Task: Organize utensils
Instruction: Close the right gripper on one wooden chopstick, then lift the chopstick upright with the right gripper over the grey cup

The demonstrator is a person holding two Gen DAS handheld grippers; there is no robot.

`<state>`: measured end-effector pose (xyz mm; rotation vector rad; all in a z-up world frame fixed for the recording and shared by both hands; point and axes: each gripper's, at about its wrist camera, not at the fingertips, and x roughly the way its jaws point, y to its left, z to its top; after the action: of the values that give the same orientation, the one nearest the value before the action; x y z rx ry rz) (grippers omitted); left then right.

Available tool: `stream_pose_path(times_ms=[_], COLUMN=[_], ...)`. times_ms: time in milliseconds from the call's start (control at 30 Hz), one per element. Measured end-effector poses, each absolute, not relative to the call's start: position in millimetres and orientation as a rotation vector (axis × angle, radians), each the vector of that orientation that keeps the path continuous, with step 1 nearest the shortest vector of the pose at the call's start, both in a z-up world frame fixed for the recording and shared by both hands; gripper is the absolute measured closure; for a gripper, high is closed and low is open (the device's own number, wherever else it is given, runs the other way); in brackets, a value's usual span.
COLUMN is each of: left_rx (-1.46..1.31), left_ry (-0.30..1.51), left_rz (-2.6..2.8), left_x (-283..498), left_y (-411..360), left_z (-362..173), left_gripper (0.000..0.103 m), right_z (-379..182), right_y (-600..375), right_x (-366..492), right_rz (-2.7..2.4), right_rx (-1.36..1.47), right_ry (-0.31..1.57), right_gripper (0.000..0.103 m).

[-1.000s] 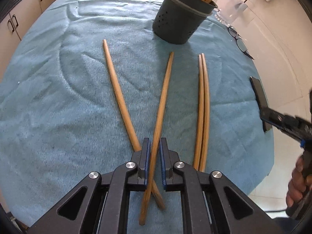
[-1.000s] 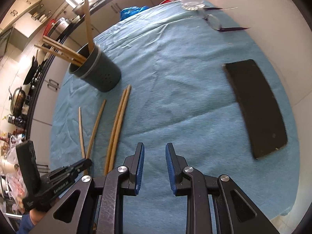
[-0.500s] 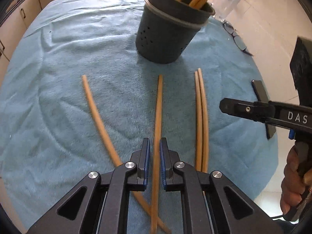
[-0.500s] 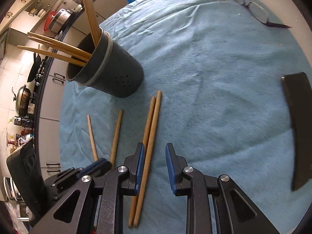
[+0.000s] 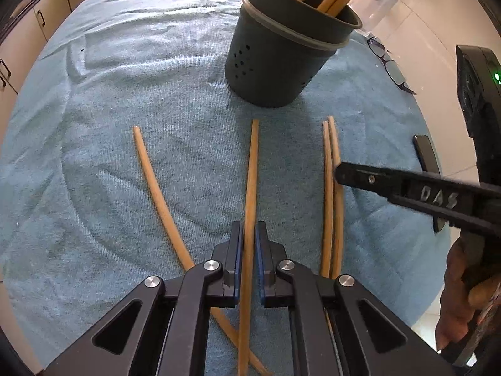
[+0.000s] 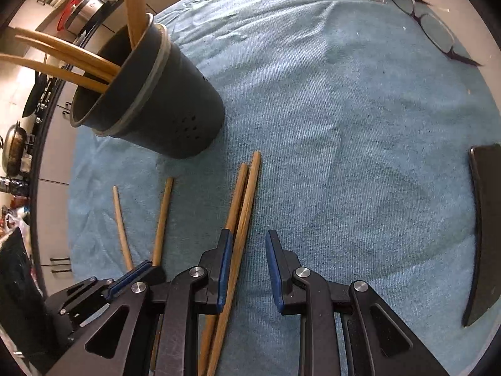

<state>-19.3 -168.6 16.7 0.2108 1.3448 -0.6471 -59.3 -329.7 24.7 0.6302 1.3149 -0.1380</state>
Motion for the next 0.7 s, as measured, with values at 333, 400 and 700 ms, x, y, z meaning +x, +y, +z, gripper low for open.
stream_pose_path(times_ms=[333,400,700], left_rx=[0.179,0.139,0.055], left_ry=[1.311,1.285,1.075], left_rz=[-0.668,-0.679,-0.694], left_x=[-17,-20,-43], left_y=[-154,-145,-109], left_z=[26,37,109], left_gripper=[0.096,0.096,0.096], right_z=[35,47,116], right_y=[-337,-340,-338], right_x=[-71,-80,-128], right_rz=[-0.191,-0.177,-0.13], right_rx=[0.575,0.582,0.553], right_ry=[1.277,1.221,0.946], right_gripper=[0.097,0.097,0.097])
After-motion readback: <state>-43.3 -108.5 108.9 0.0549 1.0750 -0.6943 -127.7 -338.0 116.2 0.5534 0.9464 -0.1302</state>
